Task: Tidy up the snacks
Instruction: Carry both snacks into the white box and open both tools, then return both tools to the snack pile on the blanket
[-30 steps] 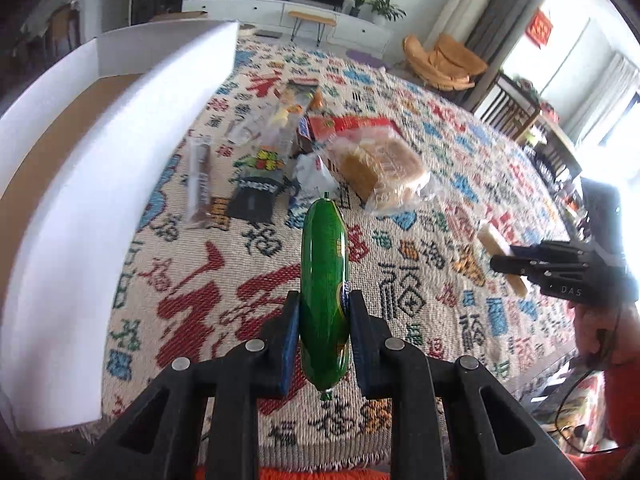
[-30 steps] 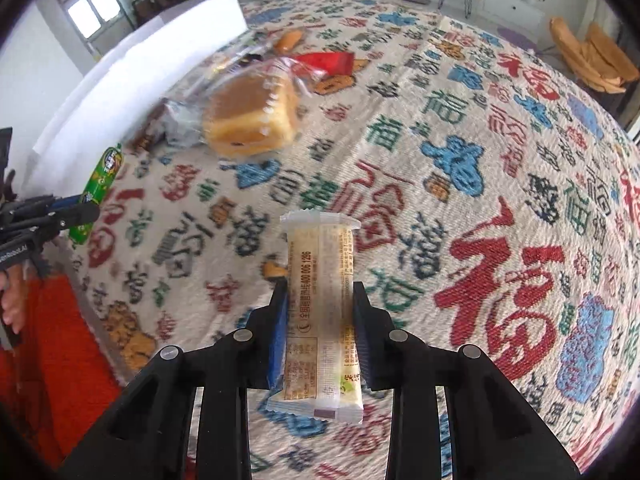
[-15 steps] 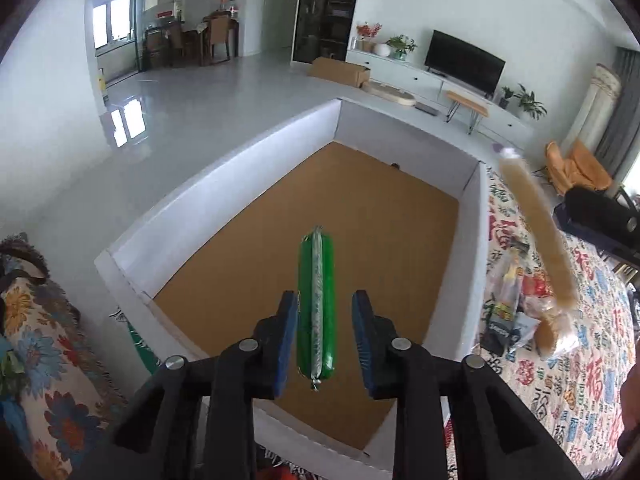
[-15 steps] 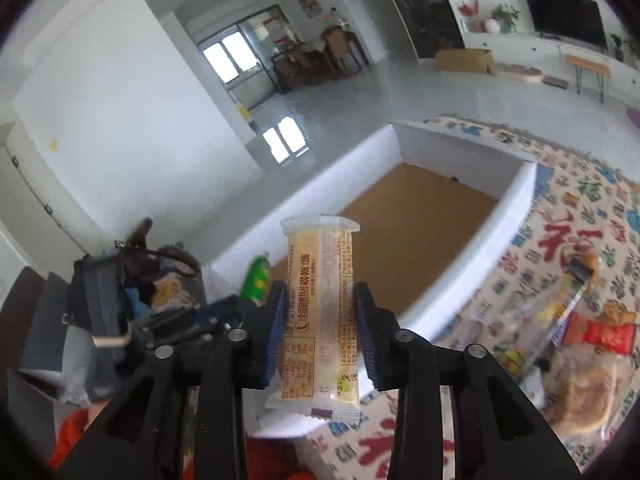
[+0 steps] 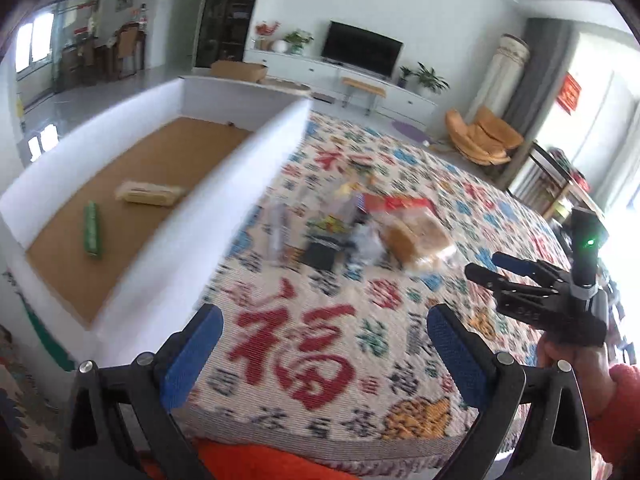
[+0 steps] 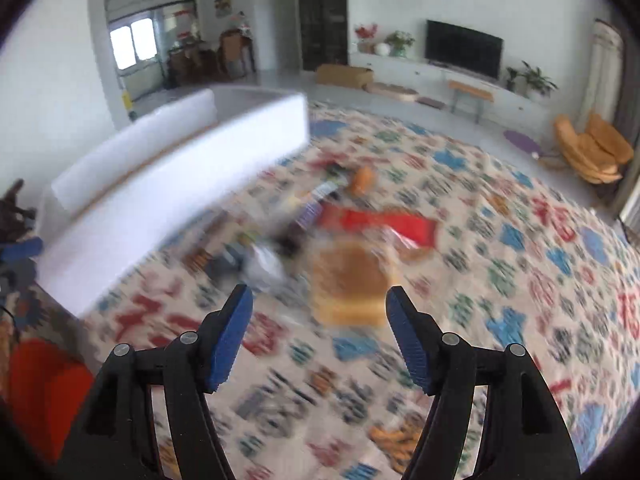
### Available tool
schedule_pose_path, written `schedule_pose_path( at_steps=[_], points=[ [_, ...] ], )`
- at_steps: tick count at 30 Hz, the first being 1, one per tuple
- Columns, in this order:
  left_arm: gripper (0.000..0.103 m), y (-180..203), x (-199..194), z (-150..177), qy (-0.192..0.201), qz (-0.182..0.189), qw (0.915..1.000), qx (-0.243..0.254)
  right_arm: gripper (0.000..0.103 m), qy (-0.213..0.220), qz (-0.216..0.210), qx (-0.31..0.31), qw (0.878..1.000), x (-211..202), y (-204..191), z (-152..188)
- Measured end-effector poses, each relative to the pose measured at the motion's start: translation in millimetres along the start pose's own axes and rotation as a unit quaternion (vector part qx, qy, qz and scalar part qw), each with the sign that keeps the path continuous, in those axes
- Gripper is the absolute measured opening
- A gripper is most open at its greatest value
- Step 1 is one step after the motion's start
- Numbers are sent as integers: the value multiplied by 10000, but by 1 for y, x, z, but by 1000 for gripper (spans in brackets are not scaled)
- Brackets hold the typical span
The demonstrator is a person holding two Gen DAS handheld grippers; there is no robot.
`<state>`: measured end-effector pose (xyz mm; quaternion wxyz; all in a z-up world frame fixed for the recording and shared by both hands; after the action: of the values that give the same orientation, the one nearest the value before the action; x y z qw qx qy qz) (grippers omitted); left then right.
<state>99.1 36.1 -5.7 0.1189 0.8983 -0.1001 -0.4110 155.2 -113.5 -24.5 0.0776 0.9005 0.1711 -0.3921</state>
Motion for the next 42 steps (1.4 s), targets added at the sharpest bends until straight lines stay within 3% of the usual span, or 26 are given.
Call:
schedule_pose_path(
  at_steps=[2, 4, 8, 11, 16, 20, 27, 42],
  points=[
    [101, 29, 31, 16, -416, 143, 9989, 178, 72, -300, 353, 165, 9988, 7, 32, 37],
    [101, 46, 58, 24, -623, 12, 9971, 434, 72, -433, 563, 364, 9968, 8, 56, 61],
    [101, 55, 85, 42, -774, -432, 9929, 795, 72, -356, 876, 438, 9946, 6, 75, 79],
    [101, 49, 92, 48, -904, -490, 9920, 738, 72, -433, 926, 401, 9940, 16, 75, 86],
    [101, 36, 99, 57, -1062, -816, 9894, 564, 82, -423, 867, 779, 9923, 19, 83, 90],
    [101, 30, 103, 58, -1155, -748, 9897, 402, 84, -441, 849, 861, 9917, 19, 85, 92],
    [103, 41, 109, 65, -1306, -1150, 9810, 853, 85, -444, 855, 872, 9915, 19, 84, 92],
    [103, 40, 109, 65, -1321, -1130, 9812, 838, 86, -444, 853, 872, 9915, 19, 85, 93]
  ],
)
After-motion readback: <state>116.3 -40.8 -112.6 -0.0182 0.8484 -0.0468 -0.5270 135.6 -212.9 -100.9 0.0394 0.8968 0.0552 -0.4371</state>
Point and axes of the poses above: each gripper's, at about its wrist camera, not at the fingertips, and x roughly the way its jaws point, y to its right, z to its underside, the point moved 4 cm from there along x, roughly the way its jaws point, and after that the axes turned 2 degrees about -x, right-handed, at the moved point
